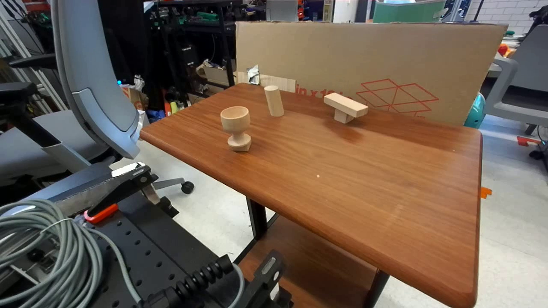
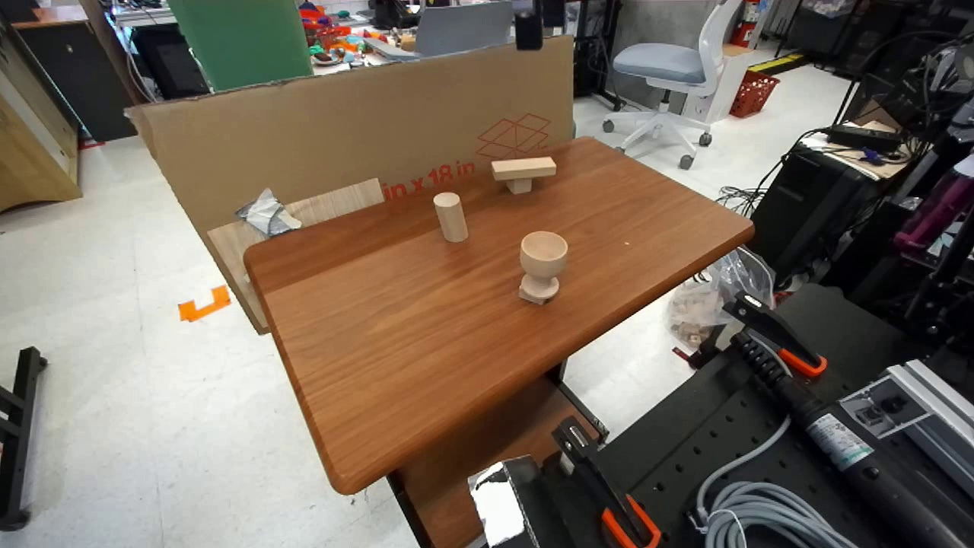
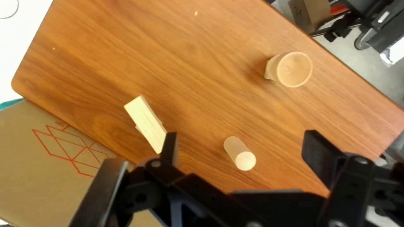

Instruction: Take the block on the cap and put it on the square object

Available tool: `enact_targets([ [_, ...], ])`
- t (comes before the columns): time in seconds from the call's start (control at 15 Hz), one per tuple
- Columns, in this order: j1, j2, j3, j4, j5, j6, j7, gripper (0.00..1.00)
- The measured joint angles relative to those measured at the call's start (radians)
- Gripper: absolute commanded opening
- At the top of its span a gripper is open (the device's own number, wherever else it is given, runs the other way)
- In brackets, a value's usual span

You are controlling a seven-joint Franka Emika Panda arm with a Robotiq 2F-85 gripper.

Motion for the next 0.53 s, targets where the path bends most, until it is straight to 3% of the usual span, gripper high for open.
enact_targets([
  [0.27,-0.035,-0.197,-0.011,-0.161,0.071,-0.021,0.07,1.0],
  [0.53,-0.036,-0.228,-0.013,-0.199,0.079,-0.021,0.081,1.0],
])
